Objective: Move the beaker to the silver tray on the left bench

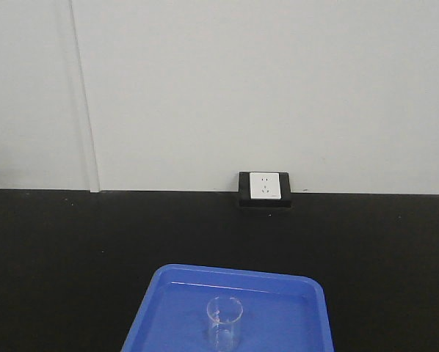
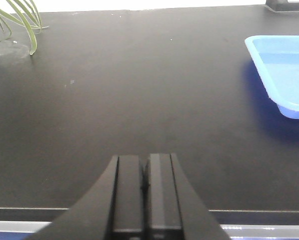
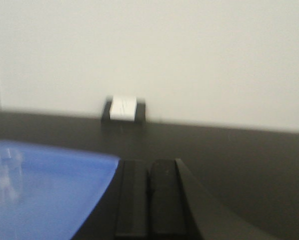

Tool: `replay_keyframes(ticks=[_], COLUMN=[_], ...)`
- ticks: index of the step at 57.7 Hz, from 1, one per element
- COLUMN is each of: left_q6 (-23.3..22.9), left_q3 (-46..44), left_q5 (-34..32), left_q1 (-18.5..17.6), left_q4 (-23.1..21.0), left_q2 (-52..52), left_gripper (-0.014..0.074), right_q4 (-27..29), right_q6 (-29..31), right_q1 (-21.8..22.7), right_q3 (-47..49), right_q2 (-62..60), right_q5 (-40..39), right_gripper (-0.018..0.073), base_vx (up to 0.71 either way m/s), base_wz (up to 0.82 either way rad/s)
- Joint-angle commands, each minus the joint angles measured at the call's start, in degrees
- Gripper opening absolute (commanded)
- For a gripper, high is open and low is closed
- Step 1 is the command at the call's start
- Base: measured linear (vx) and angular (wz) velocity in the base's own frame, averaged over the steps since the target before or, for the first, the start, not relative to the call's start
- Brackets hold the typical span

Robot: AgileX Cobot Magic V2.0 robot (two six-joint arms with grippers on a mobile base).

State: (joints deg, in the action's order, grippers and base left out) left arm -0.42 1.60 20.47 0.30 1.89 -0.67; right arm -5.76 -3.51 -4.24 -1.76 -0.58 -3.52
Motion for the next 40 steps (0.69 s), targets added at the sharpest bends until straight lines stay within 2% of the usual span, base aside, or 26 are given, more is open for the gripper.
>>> replay_keyframes(ticks=[1,8,17,25,31,40], left_q6=[-0.2,-0.2,-0.2,-0.2,-0.2,-0.2], left_q3=[1.6,1.6,1.6,1.6,1.6,1.6], left_q5=[-4.5,-4.5,-4.5,-4.5,-4.5,-4.5], left_q1=[-0.4,-0.4,-0.4,-0.4,-0.4,-0.4], left_q4=[-0.1,-0.1,-0.1,-0.1,-0.1,-0.1], left_q2=[-0.9,-0.9,-0.9,-0.9,-0.9,-0.9], left_gripper=[0.0001,0.0001,0.0001,0.0001,0.0001,0.0001], right_q4=[2.1,4.8,4.3,1.2,0.0,0.3], right_q6=[-1.9,-2.0,0.4,3.0,3.5,3.5], right_q1=[0.4,0.4,0.4,0.4,0.4,0.4], right_q3=[-0.2,5.0,14.9,23.2,27.3,30.2], right_q2=[-0.7,2.8,14.3,29.2,39.5,52.2], right_q5=[-13.8,-15.3,-15.0,-15.4,-18.6,-28.5], right_gripper=[-0.0011,-0.0011,-0.0011,-0.0011,-0.0011,-0.0011], base_vx=[0.0,0.0,0.0,0.0,0.0,0.0], base_wz=[0.0,0.0,0.0,0.0,0.0,0.0])
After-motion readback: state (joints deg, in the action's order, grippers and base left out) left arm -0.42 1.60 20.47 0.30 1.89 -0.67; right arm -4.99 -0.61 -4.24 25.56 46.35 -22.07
